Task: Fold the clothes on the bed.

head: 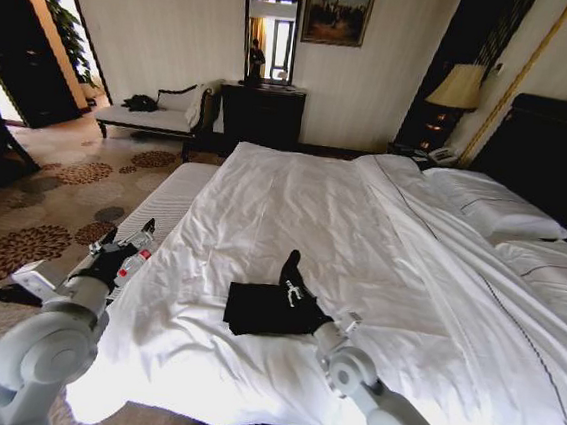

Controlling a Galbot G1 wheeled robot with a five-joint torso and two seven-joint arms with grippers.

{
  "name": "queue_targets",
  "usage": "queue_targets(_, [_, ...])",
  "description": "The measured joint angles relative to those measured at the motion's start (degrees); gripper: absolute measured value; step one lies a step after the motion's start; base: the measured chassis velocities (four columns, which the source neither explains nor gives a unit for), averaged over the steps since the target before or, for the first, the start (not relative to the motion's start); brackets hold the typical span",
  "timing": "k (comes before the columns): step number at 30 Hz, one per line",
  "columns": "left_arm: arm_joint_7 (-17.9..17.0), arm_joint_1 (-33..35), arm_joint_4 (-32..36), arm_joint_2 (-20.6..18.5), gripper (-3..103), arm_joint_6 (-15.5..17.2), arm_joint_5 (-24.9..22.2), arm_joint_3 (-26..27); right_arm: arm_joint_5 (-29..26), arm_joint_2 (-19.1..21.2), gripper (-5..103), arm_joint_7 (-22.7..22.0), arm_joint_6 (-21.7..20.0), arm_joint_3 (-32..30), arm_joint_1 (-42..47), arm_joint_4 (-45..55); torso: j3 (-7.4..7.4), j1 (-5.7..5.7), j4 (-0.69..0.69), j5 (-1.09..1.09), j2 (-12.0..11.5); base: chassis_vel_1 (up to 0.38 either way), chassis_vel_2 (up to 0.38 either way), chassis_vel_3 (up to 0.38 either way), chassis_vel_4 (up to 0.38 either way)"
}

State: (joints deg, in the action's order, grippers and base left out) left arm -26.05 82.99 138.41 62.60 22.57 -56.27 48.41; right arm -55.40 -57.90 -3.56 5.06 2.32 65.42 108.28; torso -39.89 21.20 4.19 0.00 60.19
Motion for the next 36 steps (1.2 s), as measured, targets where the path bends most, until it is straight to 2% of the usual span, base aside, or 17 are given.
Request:
queue_targets(10, [0.03,0.74,0.27,0.32,100,0.00,0.28,0.94,6.08,-1.11,6,2.14,2.29,5.13,0.11,-3.95,0.00,0.00,0.00,-0.01,0.00,0.000,0.000,0.000,0.000])
queue_targets(30, [0.09,2.08,1.73,1.44,100,0.08,1.01,1.55,8.77,-3.51,4,1.67,2.36,7.41,-0.23,-5.67,0.00,-0.01,0.00,0.00,0.00,0.000,0.000,0.000,0.000])
queue_targets(32, [0.09,2.08,1.73,1.43,100,0.11,1.01,1.56,8.80,-3.38,15,1.81,2.43,7.52,0.14,-5.13,0.00,-0.01,0.01,0.00,0.00,0.000,0.000,0.000,0.000])
queue_targets(33, [0.09,2.08,1.73,1.43,100,0.11,1.01,1.56,8.80,-3.38,15,1.81,2.43,7.52,0.14,-5.13,0.00,-0.01,0.01,0.00,0.00,0.000,0.000,0.000,0.000])
queue_targets(35, [0.09,2.04,1.74,1.45,100,0.15,1.01,1.56,8.80,-3.28,25,2.24,2.93,7.61,0.35,-4.55,0.00,0.00,0.00,0.01,0.00,0.000,0.000,0.000,0.000])
queue_targets(36, [0.09,2.01,1.73,1.52,100,0.18,1.02,1.52,8.80,-3.20,25,2.81,3.36,7.61,0.40,-4.30,0.01,-0.01,0.00,0.00,0.00,0.000,0.000,0.000,0.000])
